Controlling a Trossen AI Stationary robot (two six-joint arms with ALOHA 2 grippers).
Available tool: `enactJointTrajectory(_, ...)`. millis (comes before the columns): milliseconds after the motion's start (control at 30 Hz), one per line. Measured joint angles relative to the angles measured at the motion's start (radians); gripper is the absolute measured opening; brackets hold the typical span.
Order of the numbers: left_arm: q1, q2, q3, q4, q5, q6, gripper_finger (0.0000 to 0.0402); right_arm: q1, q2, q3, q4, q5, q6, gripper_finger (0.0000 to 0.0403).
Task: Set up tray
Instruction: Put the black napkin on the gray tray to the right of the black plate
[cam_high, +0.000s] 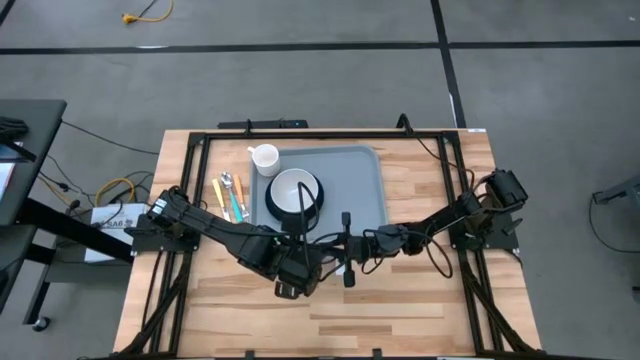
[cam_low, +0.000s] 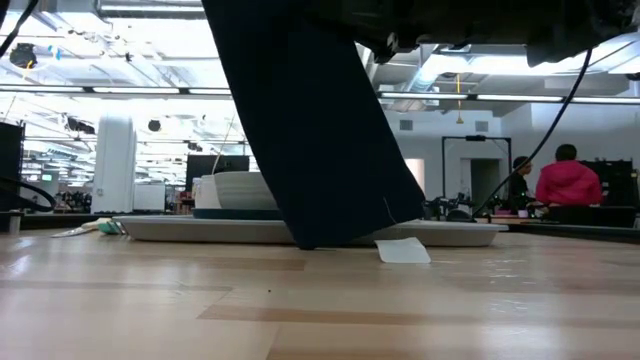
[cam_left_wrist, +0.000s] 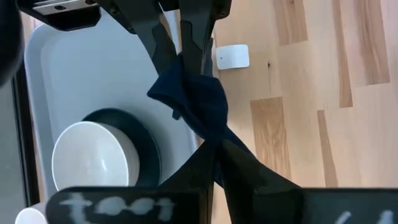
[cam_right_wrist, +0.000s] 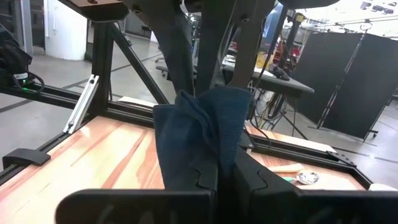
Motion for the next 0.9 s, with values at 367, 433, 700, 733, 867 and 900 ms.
enactJointTrajectory(367, 0.031, 0.000, 0.000, 0.011, 0.130, -0.034, 0.0012, 0.000, 0.000, 0.000, -0.002, -0.003, -0.001, 0.0001)
enactJointTrajectory(433, 0.035, 0.000, 0.000, 0.011, 0.113, -0.057, 0.0012, 0.000, 0.000, 0.000, -0.002, -0.001, -0.001, 0.0001)
enactJointTrajectory(700, 0.040, 0.000, 0.000, 0.024, 0.116, -0.112, 0.0012, 0.000, 0.000, 0.000, -0.002, 0.000, -0.009, 0.0001)
enactJointTrajectory(733, 0.040, 0.000, 0.000, 0.025, 0.120, -0.108, 0.0012, 0.000, 0.000, 0.000, -0.002, 0.000, -0.009, 0.0001)
enactJointTrajectory(867, 0.040, 0.000, 0.000, 0.024, 0.124, -0.100, 0.0012, 0.000, 0.000, 0.000, -0.003, 0.000, -0.009, 0.0001)
enactJointTrajectory(900, 0.040, 0.000, 0.000, 0.025, 0.120, -0.095, 0.0012, 0.000, 0.000, 0.000, -0.003, 0.000, -0.009, 0.0001)
